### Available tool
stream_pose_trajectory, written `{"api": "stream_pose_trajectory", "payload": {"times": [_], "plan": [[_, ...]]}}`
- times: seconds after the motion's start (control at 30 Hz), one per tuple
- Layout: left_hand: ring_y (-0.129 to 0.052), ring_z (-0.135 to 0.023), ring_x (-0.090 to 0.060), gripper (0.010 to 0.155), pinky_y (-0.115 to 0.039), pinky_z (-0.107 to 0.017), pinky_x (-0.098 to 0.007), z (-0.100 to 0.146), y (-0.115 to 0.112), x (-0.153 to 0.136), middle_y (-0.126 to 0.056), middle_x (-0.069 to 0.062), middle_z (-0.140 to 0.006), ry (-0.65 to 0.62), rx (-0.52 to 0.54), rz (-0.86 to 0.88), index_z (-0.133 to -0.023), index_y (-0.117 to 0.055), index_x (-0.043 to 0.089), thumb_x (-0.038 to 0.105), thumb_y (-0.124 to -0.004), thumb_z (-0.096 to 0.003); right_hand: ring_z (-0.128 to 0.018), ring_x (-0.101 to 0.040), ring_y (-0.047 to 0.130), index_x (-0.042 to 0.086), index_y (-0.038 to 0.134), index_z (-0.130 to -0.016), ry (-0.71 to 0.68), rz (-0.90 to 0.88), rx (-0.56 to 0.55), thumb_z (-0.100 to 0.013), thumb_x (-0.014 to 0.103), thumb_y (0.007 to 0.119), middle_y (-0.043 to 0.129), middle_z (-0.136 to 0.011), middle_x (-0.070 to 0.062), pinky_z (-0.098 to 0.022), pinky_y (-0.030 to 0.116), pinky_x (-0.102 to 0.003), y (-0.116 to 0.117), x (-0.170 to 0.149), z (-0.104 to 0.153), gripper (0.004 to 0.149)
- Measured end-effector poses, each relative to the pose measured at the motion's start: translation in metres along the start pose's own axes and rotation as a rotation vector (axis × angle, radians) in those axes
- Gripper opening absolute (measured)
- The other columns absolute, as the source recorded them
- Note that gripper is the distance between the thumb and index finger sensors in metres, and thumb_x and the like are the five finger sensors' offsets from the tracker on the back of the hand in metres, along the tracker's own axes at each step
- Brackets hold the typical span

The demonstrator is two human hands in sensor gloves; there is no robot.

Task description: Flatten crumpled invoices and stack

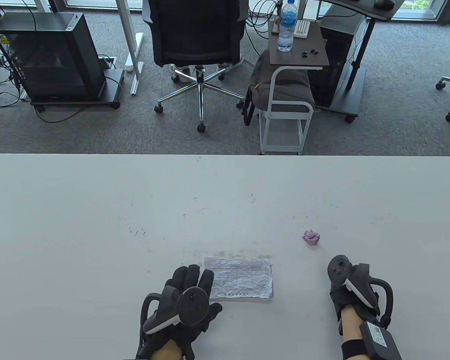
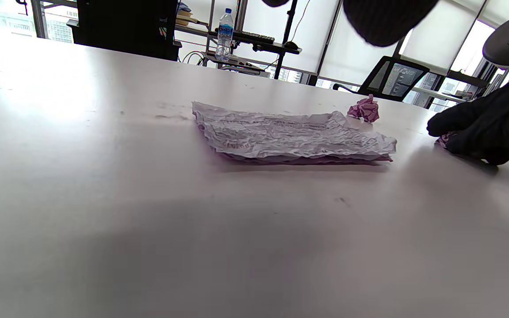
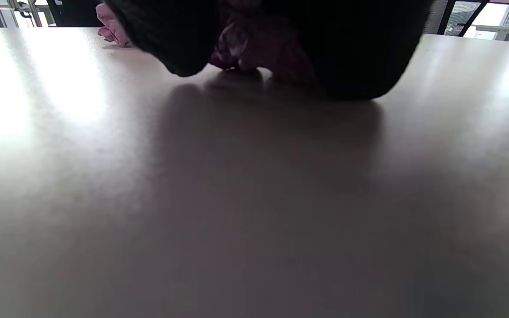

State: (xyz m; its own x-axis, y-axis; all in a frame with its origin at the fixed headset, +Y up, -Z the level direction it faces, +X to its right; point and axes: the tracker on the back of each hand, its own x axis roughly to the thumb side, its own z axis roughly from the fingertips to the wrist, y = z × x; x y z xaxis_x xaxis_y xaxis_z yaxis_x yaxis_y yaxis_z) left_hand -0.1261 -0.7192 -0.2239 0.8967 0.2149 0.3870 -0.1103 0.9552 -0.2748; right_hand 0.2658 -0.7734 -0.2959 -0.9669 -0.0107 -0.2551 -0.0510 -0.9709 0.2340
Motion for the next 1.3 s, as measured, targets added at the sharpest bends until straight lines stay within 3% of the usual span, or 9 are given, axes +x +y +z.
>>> {"api": "stream_pose_trajectory", "payload": {"times": [0.2,0.4,0.53,0.6,0.67,0.77,0.97,1.17,1.3], "plan": [[-0.019,-0.100,-0.060,0.074,-0.037,-0.066,-0.072,-0.001,-0.009,0.003,-0.017,-0.024,-0.111,-0.038,0.003,-0.009,-0.114,-0.036,0.010,0.049,-0.066,-0.0593,-0.063,-0.034,0.089,0.015,0.060,-0.098,-0.026,0.086,0.056,-0.051,0.026,0.080,0.078,-0.088,-0.024,-0.037,0.088,-0.036,-0.011,0.012,0.015,0.052],[-0.024,-0.101,-0.059,0.073,-0.042,-0.067,-0.070,0.008,-0.001,0.007,-0.019,-0.024,-0.111,-0.151,0.065,0.120,-0.115,-0.037,0.010,0.049,-0.065,-0.0591,-0.059,-0.033,0.093,0.016,0.067,-0.094,-0.189,0.059,-0.012,-0.051,0.027,0.082,0.084,-0.083,-0.023,-0.034,0.089,-0.037,-0.035,0.045,0.053,0.047],[-0.036,-0.101,-0.059,0.074,-0.049,-0.067,-0.068,0.010,0.004,0.009,-0.022,-0.026,-0.111,-0.199,0.081,0.206,-0.115,-0.038,0.010,0.050,-0.066,-0.0587,-0.056,-0.033,0.095,0.017,0.069,-0.092,-0.343,-0.147,-0.074,-0.050,0.026,0.082,0.086,-0.081,-0.023,-0.032,0.090,-0.036,-0.054,0.074,0.089,0.044],[-0.043,-0.101,-0.057,0.075,-0.053,-0.066,-0.067,0.011,0.007,0.007,-0.024,-0.027,-0.111,-0.212,0.096,0.268,-0.115,-0.038,0.010,0.051,-0.066,-0.0586,-0.056,-0.034,0.095,0.017,0.069,-0.092,-0.493,-0.329,-0.012,-0.051,0.025,0.082,0.087,-0.081,-0.024,-0.032,0.090,-0.037,-0.060,0.098,0.110,0.044],[-0.049,-0.099,-0.057,0.075,-0.057,-0.065,-0.066,0.012,0.008,0.005,-0.027,-0.029,-0.110,-0.222,0.098,0.303,-0.115,-0.037,0.010,0.050,-0.067,-0.0584,-0.056,-0.033,0.095,0.018,0.070,-0.092,-0.560,-0.471,-0.045,-0.051,0.025,0.082,0.087,-0.081,-0.024,-0.032,0.090,-0.036,-0.065,0.112,0.126,0.043],[-0.060,-0.097,-0.056,0.075,-0.061,-0.064,-0.064,0.016,0.012,0.004,-0.031,-0.030,-0.110,-0.231,0.113,0.274,-0.114,-0.034,0.009,0.047,-0.069,-0.0585,-0.054,-0.033,0.096,0.020,0.072,-0.091,-0.649,-0.615,-0.074,-0.050,0.026,0.082,0.088,-0.079,-0.024,-0.030,0.090,-0.036,-0.067,0.127,0.144,0.042],[-0.079,-0.089,-0.045,0.079,-0.073,-0.060,-0.058,0.015,0.010,0.013,-0.039,-0.031,-0.108,-0.348,0.075,0.467,-0.113,-0.025,0.008,0.039,-0.074,-0.0581,-0.045,-0.027,0.097,0.019,0.075,-0.090,-0.768,-0.932,-0.038,-0.050,0.027,0.080,0.092,-0.069,-0.021,-0.024,0.089,-0.033,-0.054,0.125,0.149,0.041],[-0.092,-0.078,-0.033,0.084,-0.082,-0.056,-0.051,0.012,0.006,0.025,-0.047,-0.030,-0.106,-0.450,0.061,0.695,-0.112,-0.023,0.006,0.033,-0.080,-0.0563,-0.051,-0.031,0.096,0.014,0.071,-0.092,-0.884,-1.015,0.052,-0.050,0.018,0.078,0.090,-0.075,-0.023,-0.028,0.090,-0.035,-0.043,0.125,0.145,0.042],[-0.100,-0.060,-0.019,0.082,-0.086,-0.053,-0.046,0.014,0.007,0.023,-0.063,-0.026,-0.099,-0.433,0.148,0.684,-0.111,-0.031,0.006,0.028,-0.084,-0.0532,-0.053,-0.031,0.096,0.009,0.067,-0.094,-0.940,-0.959,-0.037,-0.049,0.016,0.079,0.088,-0.075,-0.024,-0.031,0.091,-0.035,-0.050,0.132,0.157,0.047]]}}
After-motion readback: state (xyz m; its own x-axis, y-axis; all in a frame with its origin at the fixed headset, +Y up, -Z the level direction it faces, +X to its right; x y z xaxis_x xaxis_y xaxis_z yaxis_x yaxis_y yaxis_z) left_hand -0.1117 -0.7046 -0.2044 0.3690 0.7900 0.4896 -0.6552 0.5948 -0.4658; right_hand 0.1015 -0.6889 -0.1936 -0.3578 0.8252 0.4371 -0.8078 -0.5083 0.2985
